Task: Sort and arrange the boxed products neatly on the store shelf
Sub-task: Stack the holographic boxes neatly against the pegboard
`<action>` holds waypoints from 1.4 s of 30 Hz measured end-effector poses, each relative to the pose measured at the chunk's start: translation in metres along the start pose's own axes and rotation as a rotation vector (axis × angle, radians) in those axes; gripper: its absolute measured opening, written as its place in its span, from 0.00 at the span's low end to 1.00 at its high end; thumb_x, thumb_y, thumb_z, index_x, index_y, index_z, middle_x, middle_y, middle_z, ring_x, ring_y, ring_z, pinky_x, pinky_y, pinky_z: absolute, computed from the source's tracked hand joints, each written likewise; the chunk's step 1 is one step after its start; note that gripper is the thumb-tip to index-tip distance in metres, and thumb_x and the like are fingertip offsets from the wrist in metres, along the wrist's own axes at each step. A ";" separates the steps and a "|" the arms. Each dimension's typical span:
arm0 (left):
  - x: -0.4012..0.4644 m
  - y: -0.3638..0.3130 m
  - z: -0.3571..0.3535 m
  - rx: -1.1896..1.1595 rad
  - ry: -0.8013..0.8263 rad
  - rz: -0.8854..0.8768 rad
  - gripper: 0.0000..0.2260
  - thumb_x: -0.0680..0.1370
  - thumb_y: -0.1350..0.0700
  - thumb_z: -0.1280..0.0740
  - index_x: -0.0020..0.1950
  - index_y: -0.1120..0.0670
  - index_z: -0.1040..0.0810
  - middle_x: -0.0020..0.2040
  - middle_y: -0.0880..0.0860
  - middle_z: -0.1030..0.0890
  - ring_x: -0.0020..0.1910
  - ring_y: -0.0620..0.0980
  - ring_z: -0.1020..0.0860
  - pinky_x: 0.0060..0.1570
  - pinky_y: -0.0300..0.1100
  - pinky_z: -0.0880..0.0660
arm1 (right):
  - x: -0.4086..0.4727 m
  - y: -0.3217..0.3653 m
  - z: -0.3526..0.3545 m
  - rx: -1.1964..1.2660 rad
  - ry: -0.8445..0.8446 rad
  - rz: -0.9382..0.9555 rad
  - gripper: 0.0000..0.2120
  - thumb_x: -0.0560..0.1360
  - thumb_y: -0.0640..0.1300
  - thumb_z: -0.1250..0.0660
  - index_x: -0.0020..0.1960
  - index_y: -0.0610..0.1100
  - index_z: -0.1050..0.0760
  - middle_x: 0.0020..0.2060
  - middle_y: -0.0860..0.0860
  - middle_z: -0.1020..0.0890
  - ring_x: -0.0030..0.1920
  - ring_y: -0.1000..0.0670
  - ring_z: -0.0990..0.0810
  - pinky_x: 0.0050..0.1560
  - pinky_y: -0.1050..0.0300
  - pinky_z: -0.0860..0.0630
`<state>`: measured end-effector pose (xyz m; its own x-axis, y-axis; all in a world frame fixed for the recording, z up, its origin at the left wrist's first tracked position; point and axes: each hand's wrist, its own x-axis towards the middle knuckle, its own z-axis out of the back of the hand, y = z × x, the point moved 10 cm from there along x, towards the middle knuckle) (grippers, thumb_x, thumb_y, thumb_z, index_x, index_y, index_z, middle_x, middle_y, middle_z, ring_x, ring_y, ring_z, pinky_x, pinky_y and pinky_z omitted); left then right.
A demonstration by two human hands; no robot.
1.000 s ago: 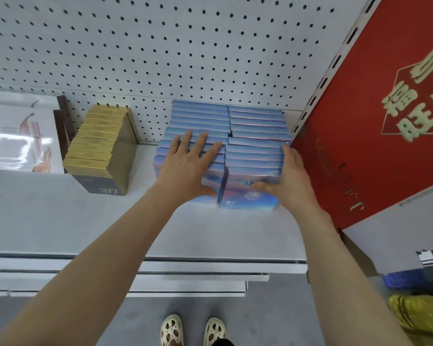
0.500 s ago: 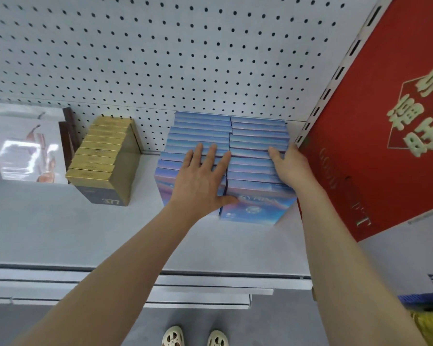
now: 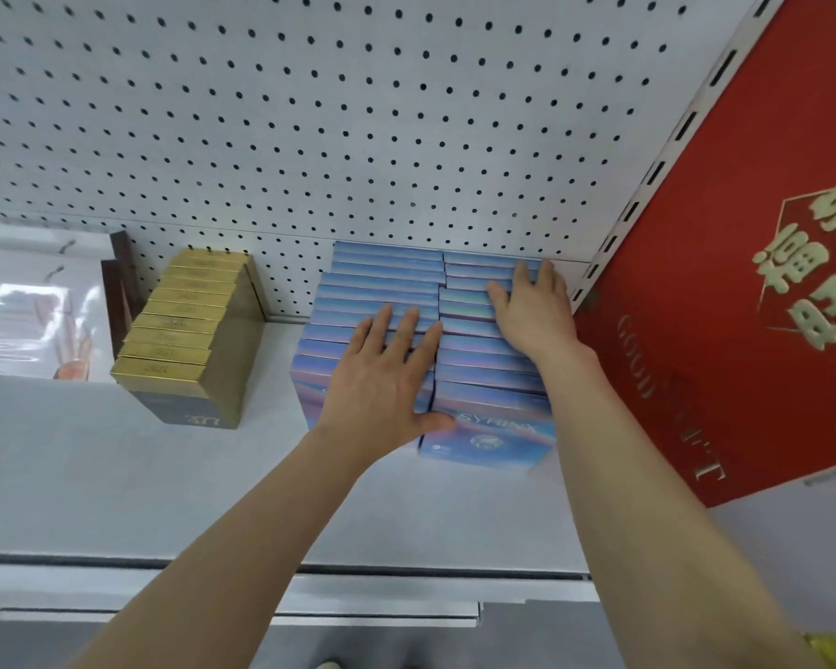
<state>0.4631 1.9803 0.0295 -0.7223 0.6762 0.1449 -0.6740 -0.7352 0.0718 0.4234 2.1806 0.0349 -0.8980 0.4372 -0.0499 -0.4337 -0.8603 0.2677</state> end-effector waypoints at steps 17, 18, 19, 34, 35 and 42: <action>-0.001 0.000 0.004 -0.015 -0.005 0.004 0.46 0.70 0.25 0.43 0.80 0.48 0.52 0.80 0.55 0.48 0.79 0.60 0.52 0.76 0.54 0.55 | -0.045 0.004 0.016 0.040 0.042 0.088 0.41 0.75 0.75 0.54 0.81 0.54 0.52 0.81 0.46 0.55 0.79 0.40 0.59 0.78 0.41 0.57; -0.001 0.001 0.004 -0.020 -0.006 0.008 0.46 0.70 0.26 0.42 0.80 0.48 0.52 0.80 0.55 0.48 0.79 0.60 0.52 0.76 0.54 0.54 | -0.065 -0.001 0.017 0.058 0.050 0.095 0.49 0.67 0.82 0.54 0.80 0.56 0.54 0.81 0.47 0.56 0.79 0.41 0.60 0.77 0.41 0.57; -0.001 0.001 0.004 -0.021 -0.005 0.011 0.46 0.70 0.26 0.42 0.80 0.48 0.51 0.80 0.55 0.48 0.79 0.60 0.52 0.76 0.54 0.54 | -0.085 -0.006 0.014 0.051 0.085 0.109 0.57 0.58 0.86 0.53 0.80 0.58 0.56 0.81 0.47 0.57 0.79 0.42 0.61 0.76 0.40 0.57; -0.002 -0.004 0.004 0.032 -0.029 0.010 0.45 0.72 0.30 0.37 0.80 0.53 0.48 0.79 0.56 0.44 0.78 0.61 0.47 0.76 0.54 0.51 | -0.122 0.003 -0.012 -0.360 -0.102 0.222 0.50 0.70 0.55 0.25 0.80 0.57 0.55 0.81 0.46 0.51 0.79 0.36 0.53 0.76 0.41 0.46; -0.003 -0.005 0.004 0.038 -0.027 0.001 0.45 0.72 0.31 0.37 0.80 0.53 0.49 0.79 0.56 0.44 0.78 0.61 0.48 0.76 0.54 0.51 | -0.124 0.006 -0.011 -0.392 -0.111 0.234 0.51 0.70 0.57 0.25 0.81 0.56 0.55 0.80 0.45 0.49 0.79 0.36 0.54 0.77 0.40 0.49; -0.003 -0.005 0.004 0.053 -0.018 -0.045 0.42 0.75 0.33 0.38 0.80 0.54 0.50 0.80 0.54 0.46 0.78 0.59 0.49 0.76 0.52 0.50 | -0.134 0.038 -0.012 -0.383 -0.128 0.314 0.50 0.70 0.58 0.26 0.81 0.54 0.54 0.80 0.44 0.49 0.80 0.42 0.50 0.77 0.43 0.51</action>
<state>0.4694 1.9814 0.0321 -0.6881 0.7083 0.1577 -0.6964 -0.7056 0.1309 0.5266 2.0858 0.0400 -0.9835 0.1504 0.1006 -0.1622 -0.9792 -0.1219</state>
